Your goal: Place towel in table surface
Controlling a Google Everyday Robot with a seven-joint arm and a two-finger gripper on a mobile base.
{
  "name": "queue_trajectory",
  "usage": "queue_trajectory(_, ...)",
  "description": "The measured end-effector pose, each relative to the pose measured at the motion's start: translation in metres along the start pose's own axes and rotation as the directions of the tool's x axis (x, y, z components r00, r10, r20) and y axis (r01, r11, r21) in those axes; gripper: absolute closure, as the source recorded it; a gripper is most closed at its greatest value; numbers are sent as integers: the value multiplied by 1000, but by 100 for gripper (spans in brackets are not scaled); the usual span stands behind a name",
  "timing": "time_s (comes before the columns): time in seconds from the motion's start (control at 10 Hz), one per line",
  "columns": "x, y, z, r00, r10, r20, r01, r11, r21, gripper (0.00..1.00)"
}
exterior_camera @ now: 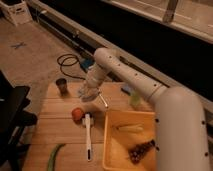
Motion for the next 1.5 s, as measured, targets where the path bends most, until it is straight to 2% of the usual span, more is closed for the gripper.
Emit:
queue_trajectory(0.5, 1, 1, 0, 1000, 1, 1, -1, 1000, -8, 100)
queue_trajectory(0.7, 3, 0, 0, 1000, 11, -14, -11, 1000, 2, 100)
queue_trajectory(0.8, 8, -6, -2, 999, 21, -45, -18, 999, 49, 100)
queue_trajectory(1.0, 15, -25, -1, 997, 29, -73, -20, 994, 109, 100)
queue_trajectory(1.2, 18, -43, 4, 998, 24, -66, -15, 990, 140, 100)
queue_trajectory(1.3, 19, -53, 11, 998, 23, -53, -15, 990, 141, 98)
queue_trajectory(1.4, 19, -60, 17, 999, 22, -35, -17, 990, 138, 93)
queue_trajectory(1.5, 17, -66, 29, 1000, 19, -1, -18, 991, 131, 82)
